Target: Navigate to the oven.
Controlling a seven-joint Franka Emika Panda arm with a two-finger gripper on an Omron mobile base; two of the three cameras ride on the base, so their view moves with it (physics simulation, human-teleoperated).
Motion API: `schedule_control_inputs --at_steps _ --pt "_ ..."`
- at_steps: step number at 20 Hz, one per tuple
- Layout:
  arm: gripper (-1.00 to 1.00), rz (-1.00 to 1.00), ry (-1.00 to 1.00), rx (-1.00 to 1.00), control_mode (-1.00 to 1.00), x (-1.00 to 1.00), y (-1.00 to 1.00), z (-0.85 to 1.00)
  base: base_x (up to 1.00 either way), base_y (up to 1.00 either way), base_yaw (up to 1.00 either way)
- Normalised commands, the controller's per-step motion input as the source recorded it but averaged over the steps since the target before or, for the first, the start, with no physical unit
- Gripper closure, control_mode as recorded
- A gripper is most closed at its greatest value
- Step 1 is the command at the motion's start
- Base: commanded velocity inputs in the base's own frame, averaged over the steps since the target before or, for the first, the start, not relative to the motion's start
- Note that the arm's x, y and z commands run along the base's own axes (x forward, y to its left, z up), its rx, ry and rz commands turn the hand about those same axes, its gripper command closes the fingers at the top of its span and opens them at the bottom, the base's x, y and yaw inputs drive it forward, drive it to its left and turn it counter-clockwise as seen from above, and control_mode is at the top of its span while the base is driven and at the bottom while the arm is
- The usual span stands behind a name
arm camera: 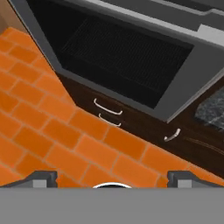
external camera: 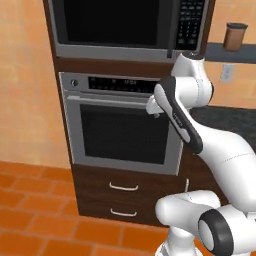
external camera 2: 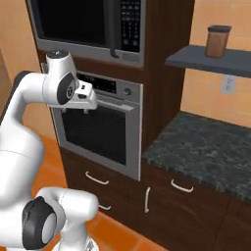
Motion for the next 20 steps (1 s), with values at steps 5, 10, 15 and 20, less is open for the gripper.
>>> schedule_control_inputs --at_steps 5,10,15,20 --pt "-1.00 0.00 0.00 0.00 1.00 0.00 0.00 0.00 0.39 0.83 -0.59" --pt "-1.00 0.00 0.00 0.00 1.00 0.00 0.00 0.00 0.47 0.68 -0.55" --pt "-1.00 0.00 0.00 0.00 1.00 0.00 0.00 0.00 0.67 0.64 -0.49" --pt "-1.00 0.00 0.00 0.00 1.00 0.00 0.00 0.00 0.04 0.56 -0.19"
